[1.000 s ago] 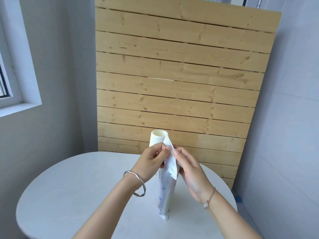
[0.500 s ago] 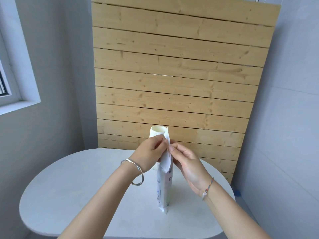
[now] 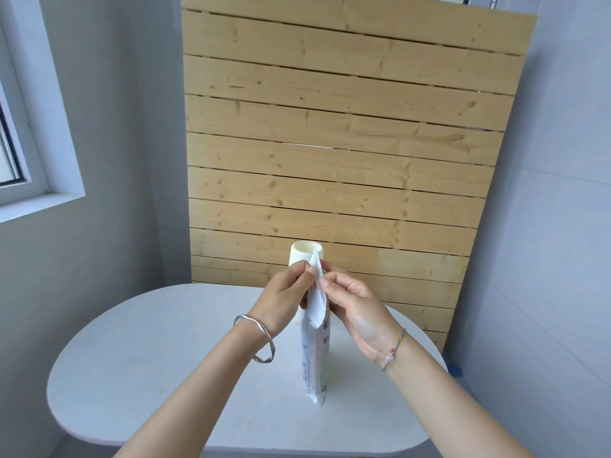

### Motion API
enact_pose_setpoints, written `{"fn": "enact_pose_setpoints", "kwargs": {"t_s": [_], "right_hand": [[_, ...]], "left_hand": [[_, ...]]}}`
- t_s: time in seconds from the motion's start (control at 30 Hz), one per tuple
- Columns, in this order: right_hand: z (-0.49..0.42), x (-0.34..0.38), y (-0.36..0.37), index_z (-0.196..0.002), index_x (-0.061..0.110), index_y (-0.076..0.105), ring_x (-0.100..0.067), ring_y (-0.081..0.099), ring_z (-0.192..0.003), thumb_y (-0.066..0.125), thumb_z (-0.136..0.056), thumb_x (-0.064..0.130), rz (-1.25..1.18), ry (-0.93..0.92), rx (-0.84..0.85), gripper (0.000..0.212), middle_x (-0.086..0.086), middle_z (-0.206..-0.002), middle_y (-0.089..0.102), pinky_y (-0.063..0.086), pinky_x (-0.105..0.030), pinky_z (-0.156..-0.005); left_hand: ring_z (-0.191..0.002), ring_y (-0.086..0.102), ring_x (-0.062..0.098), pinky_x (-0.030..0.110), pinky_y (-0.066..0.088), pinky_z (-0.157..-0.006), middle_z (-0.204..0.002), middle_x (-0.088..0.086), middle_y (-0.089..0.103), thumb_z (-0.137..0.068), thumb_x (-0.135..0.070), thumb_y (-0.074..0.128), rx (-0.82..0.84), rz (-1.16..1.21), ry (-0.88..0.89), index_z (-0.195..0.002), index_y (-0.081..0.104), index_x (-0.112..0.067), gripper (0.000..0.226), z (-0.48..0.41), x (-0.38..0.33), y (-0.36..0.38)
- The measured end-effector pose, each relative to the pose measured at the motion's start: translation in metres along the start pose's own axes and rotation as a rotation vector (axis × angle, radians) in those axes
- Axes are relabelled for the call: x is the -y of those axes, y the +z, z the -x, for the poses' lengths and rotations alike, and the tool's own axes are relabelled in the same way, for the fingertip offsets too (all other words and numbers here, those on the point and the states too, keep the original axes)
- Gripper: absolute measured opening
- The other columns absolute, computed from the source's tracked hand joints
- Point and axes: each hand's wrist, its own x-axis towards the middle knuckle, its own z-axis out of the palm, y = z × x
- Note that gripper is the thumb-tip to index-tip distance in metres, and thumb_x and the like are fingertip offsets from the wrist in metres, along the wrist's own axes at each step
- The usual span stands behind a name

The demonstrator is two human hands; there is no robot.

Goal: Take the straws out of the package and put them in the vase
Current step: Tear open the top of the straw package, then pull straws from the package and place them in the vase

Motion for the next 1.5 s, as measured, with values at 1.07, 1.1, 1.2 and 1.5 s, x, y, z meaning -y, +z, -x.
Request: {"fn": "enact_pose_setpoints", "kwargs": {"t_s": [1.07,1.1,1.2,1.5], "right_hand": [[-0.052,0.059,0.069,-0.09,0.006,0.066,-0.017,0.034,-0.136,0.048,-0.096,0.018,1.223,-0.748,0.214,0.022,0.003,-0.129,0.06,0.023,-0.027,-0.108],[-0.05,0.052,0.07,-0.091,0.006,0.067,-0.018,0.037,-0.134,0.049,-0.095,0.019,1.241,-0.788,0.194,0.023,0.003,-0.127,0.062,0.024,-0.029,-0.106],[-0.049,0.032,0.067,-0.088,0.008,0.07,-0.02,0.049,-0.124,0.052,-0.093,0.017,1.152,-0.853,0.061,0.02,0.002,-0.114,0.069,0.03,-0.029,-0.1],[-0.085,-0.016,0.022,-0.099,0.028,0.064,0.0,0.047,-0.121,0.067,-0.083,0.03,0.539,-0.285,-0.094,0.016,0.016,-0.12,0.057,0.033,-0.02,-0.1]], "left_hand": [[-0.122,0.057,0.042,0.05,0.048,-0.1,-0.133,0.032,0.054,-0.077,-0.07,0.05,0.037,1.318,-0.591,-0.138,0.041,0.008,0.099,0.032,-0.016,-0.101],[-0.122,0.056,0.042,0.05,0.044,-0.104,-0.132,0.032,0.054,-0.078,-0.068,0.054,-0.011,1.39,-0.581,-0.137,0.041,0.008,0.098,0.029,-0.012,-0.101],[-0.116,0.061,0.038,0.045,0.043,-0.105,-0.128,0.028,0.059,-0.076,-0.053,0.069,-0.057,1.487,-0.525,-0.13,0.048,0.006,0.082,0.024,-0.001,-0.093],[-0.1,0.069,0.019,0.03,0.058,-0.085,-0.11,0.011,0.073,-0.07,-0.034,0.074,-0.317,1.108,-0.385,-0.115,0.064,-0.006,0.054,-0.001,0.032,-0.079]]}}
